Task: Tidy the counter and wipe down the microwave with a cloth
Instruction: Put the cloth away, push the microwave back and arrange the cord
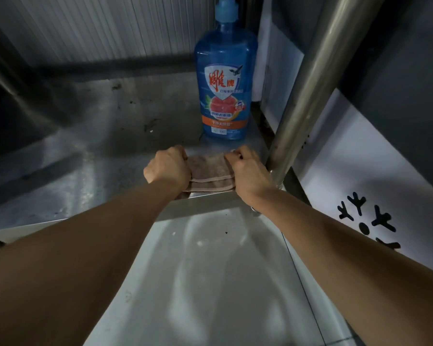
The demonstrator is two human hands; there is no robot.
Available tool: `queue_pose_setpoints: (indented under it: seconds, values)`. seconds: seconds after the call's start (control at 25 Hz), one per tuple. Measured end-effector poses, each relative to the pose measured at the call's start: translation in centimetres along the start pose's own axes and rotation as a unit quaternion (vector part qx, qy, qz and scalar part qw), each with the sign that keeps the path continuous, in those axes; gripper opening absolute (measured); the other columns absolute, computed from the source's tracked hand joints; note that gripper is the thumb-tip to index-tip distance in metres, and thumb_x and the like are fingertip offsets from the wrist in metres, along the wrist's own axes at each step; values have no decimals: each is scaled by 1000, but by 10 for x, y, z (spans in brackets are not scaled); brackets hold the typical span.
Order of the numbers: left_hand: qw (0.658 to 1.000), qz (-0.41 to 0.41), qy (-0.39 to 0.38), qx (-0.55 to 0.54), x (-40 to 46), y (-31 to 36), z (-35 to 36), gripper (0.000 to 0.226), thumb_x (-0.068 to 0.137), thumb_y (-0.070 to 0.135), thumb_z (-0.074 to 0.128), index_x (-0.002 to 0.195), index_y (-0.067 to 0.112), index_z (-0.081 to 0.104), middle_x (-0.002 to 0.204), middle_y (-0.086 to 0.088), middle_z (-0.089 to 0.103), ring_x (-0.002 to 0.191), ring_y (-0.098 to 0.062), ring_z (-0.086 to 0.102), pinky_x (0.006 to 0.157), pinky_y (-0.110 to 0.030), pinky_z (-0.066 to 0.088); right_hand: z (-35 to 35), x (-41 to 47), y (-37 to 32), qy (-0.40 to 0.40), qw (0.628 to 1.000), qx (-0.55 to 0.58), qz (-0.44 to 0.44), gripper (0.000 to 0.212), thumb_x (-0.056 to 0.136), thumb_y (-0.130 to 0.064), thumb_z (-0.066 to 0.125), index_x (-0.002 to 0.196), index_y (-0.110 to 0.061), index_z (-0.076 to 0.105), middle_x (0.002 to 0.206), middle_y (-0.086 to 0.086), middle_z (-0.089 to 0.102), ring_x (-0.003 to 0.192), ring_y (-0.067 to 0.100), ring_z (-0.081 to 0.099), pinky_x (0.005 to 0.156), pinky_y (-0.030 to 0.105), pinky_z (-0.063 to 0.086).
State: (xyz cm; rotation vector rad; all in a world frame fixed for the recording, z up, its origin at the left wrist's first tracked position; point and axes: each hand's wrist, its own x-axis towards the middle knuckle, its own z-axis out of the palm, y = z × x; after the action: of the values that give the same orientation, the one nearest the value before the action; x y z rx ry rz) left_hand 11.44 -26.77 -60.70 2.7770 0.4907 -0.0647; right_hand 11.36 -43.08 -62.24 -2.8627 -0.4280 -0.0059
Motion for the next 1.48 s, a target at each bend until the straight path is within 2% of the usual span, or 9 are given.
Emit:
queue_pose_setpoints:
  seconds: [0.16, 0.28, 0.4, 0.6, 0.8, 0.92, 1.2, 1.36, 1.48]
  values:
    - [997, 17, -3, 71, -2, 1, -4, 32, 89, 25, 56, 121, 28, 58, 121, -10, 46, 109, -32, 53, 76, -39, 44, -2, -1, 0, 4, 998, -64, -6, 50, 93, -11, 51, 140, -12, 35, 133, 15, 36, 124, 29, 36, 94, 36, 44]
    - [995, 38, -17, 92, -13, 1, -21, 39, 89, 29, 57, 127, 25, 50, 126, -11, 37, 118, -31, 41, 81, -44, 45, -18, -18, -6, 2, 996, -90, -23, 58, 84, -9, 60, 137, -9, 37, 134, 17, 37, 123, 30, 36, 99, 37, 39]
    - [994, 44, -53, 88, -35, 6, -55, 47, 85, 29, 61, 129, 23, 46, 130, -11, 36, 122, -31, 40, 85, -46, 45, -52, -43, -19, -33, 995, -90, -41, 68, 78, -7, 65, 138, -9, 35, 138, 16, 38, 127, 31, 34, 104, 39, 34]
    - [989, 62, -107, 84, -85, 22, -133, 48, 89, 37, 57, 132, 23, 42, 131, -10, 40, 122, -30, 40, 91, -45, 43, -129, -88, -53, -119, 988, -94, -29, 62, 81, -12, 60, 137, -10, 34, 147, 16, 24, 136, 34, 24, 109, 41, 30]
    - [977, 84, -177, 79, -147, 44, -234, 55, 86, 22, 59, 137, 20, 37, 134, -11, 39, 123, -30, 42, 96, -47, 46, -242, -133, -88, -158, 985, -68, -14, 60, 86, -12, 50, 142, -12, 29, 153, 14, 17, 139, 31, 18, 112, 42, 28]
    - [969, 108, -199, 96, -175, 62, -294, 57, 87, 28, 60, 137, 19, 36, 134, -11, 39, 124, -28, 42, 95, -47, 47, -311, -155, -103, -164, 985, -60, -8, 57, 87, -12, 49, 141, -12, 29, 148, 13, 22, 135, 31, 23, 109, 42, 30]
    - [962, 164, -204, 73, -233, 120, -429, 53, 85, 30, 63, 132, 21, 40, 130, -5, 50, 119, -24, 50, 95, -41, 47, -479, -195, -130, -176, 982, -70, 26, 53, 90, -13, 49, 140, -10, 33, 142, 14, 31, 132, 30, 28, 107, 41, 32]
    - [965, 192, -172, 43, -250, 158, -492, 34, 86, 27, 60, 119, 22, 50, 116, -3, 57, 107, -22, 56, 82, -34, 46, -551, -204, -137, -164, 983, -65, 41, 53, 87, -8, 48, 138, -11, 34, 141, 15, 31, 133, 32, 27, 107, 42, 31]
    - [961, 206, -178, 45, -257, 189, -539, 43, 86, 34, 60, 125, 22, 47, 122, -5, 55, 111, -24, 55, 87, -36, 47, -602, -208, -138, -150, 985, -65, 44, 52, 88, -10, 48, 137, -10, 34, 141, 17, 30, 133, 34, 26, 107, 43, 31]
